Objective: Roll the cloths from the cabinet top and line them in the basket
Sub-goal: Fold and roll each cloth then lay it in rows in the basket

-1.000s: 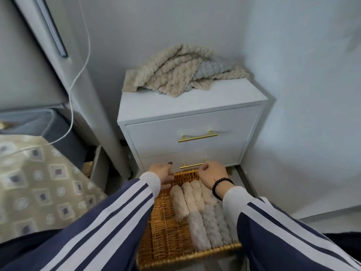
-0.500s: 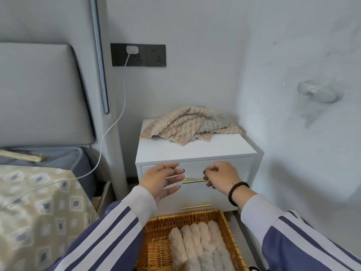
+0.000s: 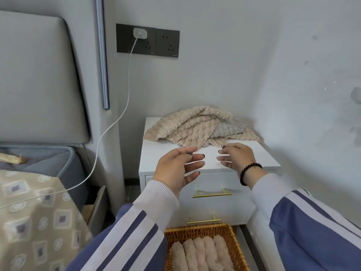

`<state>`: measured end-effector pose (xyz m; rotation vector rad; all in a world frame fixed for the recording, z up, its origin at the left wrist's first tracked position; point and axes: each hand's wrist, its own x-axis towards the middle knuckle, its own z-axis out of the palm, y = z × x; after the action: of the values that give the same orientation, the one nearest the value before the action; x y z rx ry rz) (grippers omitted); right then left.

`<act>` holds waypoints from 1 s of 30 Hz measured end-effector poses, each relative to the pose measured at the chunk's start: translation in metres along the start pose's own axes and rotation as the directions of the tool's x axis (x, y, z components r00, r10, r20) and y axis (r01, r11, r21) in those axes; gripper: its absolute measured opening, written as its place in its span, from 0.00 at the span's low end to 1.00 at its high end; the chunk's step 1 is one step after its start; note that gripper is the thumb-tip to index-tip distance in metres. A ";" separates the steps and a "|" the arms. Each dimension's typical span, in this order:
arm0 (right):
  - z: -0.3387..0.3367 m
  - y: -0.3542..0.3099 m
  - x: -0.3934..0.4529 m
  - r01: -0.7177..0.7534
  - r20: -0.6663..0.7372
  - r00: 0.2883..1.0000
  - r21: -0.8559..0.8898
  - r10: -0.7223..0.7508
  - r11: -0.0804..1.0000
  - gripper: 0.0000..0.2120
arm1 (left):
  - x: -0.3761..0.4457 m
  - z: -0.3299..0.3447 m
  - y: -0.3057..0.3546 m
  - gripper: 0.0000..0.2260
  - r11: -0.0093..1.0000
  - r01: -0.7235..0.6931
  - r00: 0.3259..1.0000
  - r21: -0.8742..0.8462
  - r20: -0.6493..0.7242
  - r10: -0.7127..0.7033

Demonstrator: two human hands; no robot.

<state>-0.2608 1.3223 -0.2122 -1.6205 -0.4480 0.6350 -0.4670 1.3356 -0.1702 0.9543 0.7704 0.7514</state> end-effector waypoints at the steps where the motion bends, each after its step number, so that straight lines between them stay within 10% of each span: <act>1: 0.004 -0.003 0.015 -0.016 -0.014 1.000 0.024 0.016 1.000 0.06 | 0.003 -0.001 0.004 0.11 1.000 -0.003 1.000 -0.005 -0.001 0.003; 6: 0.013 -0.010 0.088 0.007 -0.105 0.994 -0.254 -0.035 0.967 0.16 | 0.015 -0.010 0.011 0.11 1.000 0.005 1.000 0.016 0.005 -0.005; 11: 0.011 -0.025 0.129 0.035 -0.080 0.988 -0.727 -0.135 0.686 0.39 | 0.025 -0.016 0.009 0.11 0.997 0.044 0.999 0.064 -0.004 -0.044; 17: 0.026 -0.020 0.141 0.177 0.032 0.954 -0.862 -0.297 0.475 0.16 | 0.037 -0.016 0.015 0.10 0.999 0.032 0.999 0.009 -0.017 -0.031; 22: 0.023 -0.072 0.133 0.211 -0.150 0.930 -0.530 -0.335 0.821 0.12 | 0.040 -0.007 0.012 0.11 0.998 0.053 0.999 0.036 0.000 -0.053; 26: 0.020 -0.118 0.111 0.345 -0.278 0.796 -0.521 -0.537 0.781 0.14 | 0.038 -0.001 0.008 0.11 0.997 0.057 0.998 0.058 0.013 -0.058; 30: 0.013 -0.124 0.076 0.378 -0.148 0.840 -0.531 -0.522 0.758 0.14 | 0.036 0.006 0.006 0.11 0.995 0.068 0.998 0.067 0.008 -0.068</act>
<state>-0.2018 1.3978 -0.1024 -1.9403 -0.8007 -0.1116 -0.4446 1.3649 -0.1704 0.9861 0.8191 0.6646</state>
